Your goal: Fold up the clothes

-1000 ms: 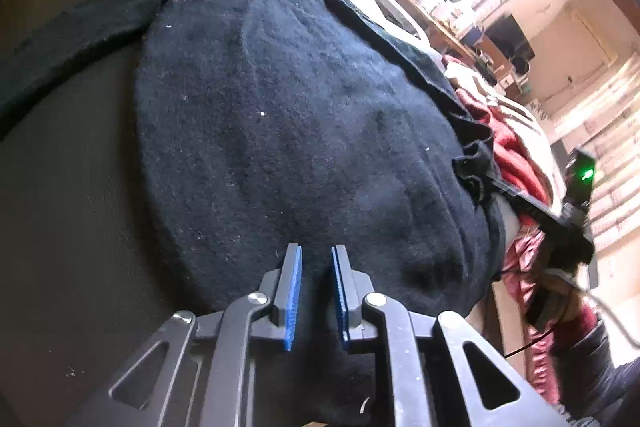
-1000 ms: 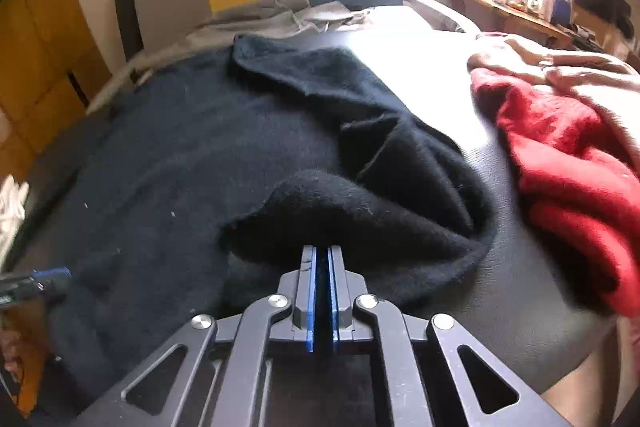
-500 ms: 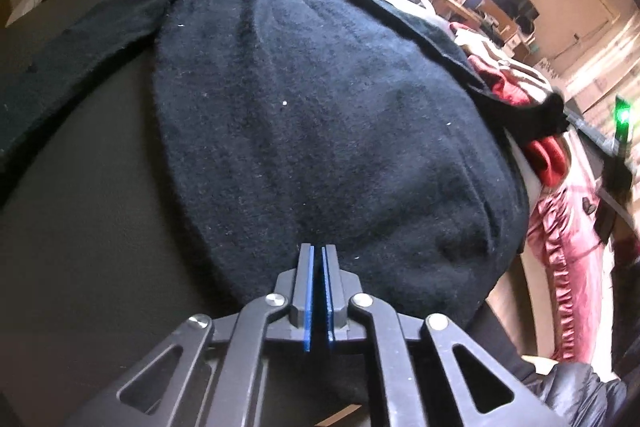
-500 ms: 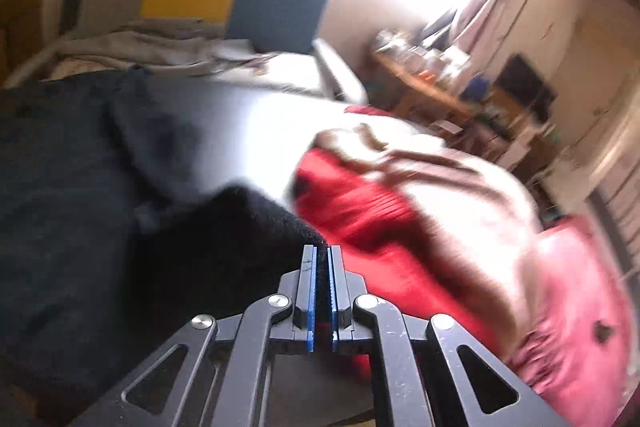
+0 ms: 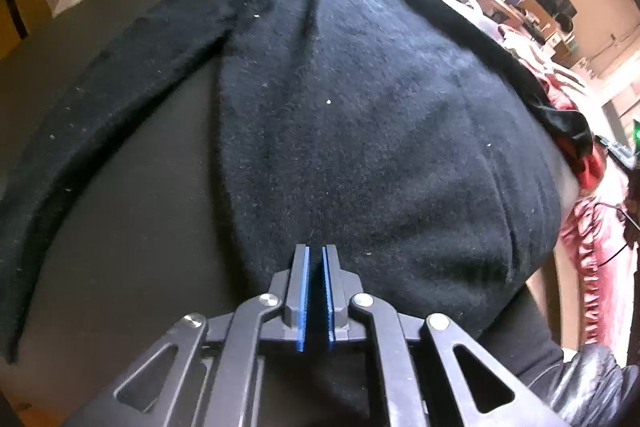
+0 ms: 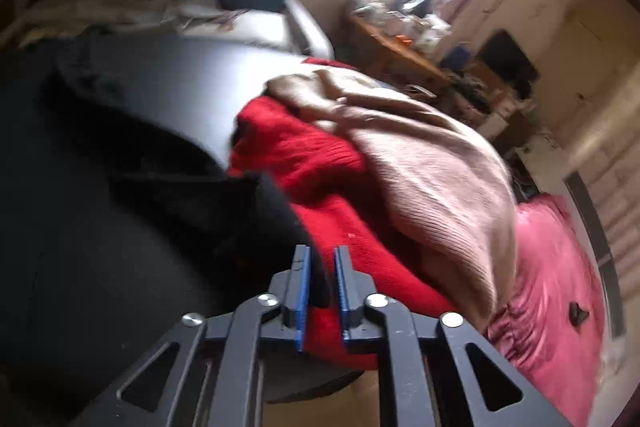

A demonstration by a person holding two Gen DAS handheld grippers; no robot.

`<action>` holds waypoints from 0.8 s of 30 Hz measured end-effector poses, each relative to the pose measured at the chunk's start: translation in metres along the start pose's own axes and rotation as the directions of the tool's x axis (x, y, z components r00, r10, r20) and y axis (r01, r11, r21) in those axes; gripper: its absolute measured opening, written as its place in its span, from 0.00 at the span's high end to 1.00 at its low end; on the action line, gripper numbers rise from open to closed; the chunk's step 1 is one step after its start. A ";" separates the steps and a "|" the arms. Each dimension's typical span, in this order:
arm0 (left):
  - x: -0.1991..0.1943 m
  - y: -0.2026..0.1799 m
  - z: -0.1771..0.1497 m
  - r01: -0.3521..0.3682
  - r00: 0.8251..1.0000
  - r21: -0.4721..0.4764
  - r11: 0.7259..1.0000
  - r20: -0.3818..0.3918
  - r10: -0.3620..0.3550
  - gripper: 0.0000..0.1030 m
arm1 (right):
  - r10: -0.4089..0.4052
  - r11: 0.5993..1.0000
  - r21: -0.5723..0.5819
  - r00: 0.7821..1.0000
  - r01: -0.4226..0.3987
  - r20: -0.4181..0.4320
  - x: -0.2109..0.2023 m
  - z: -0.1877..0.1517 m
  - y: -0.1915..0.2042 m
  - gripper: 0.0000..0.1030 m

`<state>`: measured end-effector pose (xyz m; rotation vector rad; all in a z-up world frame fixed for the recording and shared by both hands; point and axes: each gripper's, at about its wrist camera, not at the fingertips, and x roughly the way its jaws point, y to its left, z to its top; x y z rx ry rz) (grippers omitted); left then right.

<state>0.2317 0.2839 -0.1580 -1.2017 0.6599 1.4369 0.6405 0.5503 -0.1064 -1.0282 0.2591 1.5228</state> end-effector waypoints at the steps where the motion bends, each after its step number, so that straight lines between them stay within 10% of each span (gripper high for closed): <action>1: -0.001 -0.004 -0.001 -0.008 1.000 0.010 1.000 0.003 0.008 0.85 | 0.051 0.997 0.053 0.999 -0.052 0.020 -0.007 0.003 -0.004 0.75; 4: -0.007 -0.018 0.002 -0.010 1.000 0.041 0.999 0.025 0.009 0.85 | 0.304 0.919 0.236 0.949 -0.315 0.079 -0.019 0.017 -0.010 0.32; 7: -0.015 -0.024 0.006 0.004 0.998 0.039 0.999 0.060 -0.007 0.85 | 0.592 0.661 0.463 0.789 -0.591 0.164 0.000 0.031 -0.011 0.23; 11: -0.027 -0.023 0.009 0.044 0.992 0.007 0.999 0.118 -0.044 0.85 | 0.740 0.248 0.765 0.626 -0.595 0.247 0.069 0.032 0.003 0.18; 14: -0.035 -0.019 0.016 0.078 0.984 -0.021 0.997 0.161 -0.073 0.85 | 0.779 0.095 0.874 0.582 -0.476 0.232 0.119 0.021 0.025 0.19; 24: -0.050 -0.007 0.031 0.159 0.963 -0.040 0.987 0.229 -0.146 0.85 | 0.741 0.139 0.907 0.649 -0.398 0.171 0.141 0.040 0.047 0.29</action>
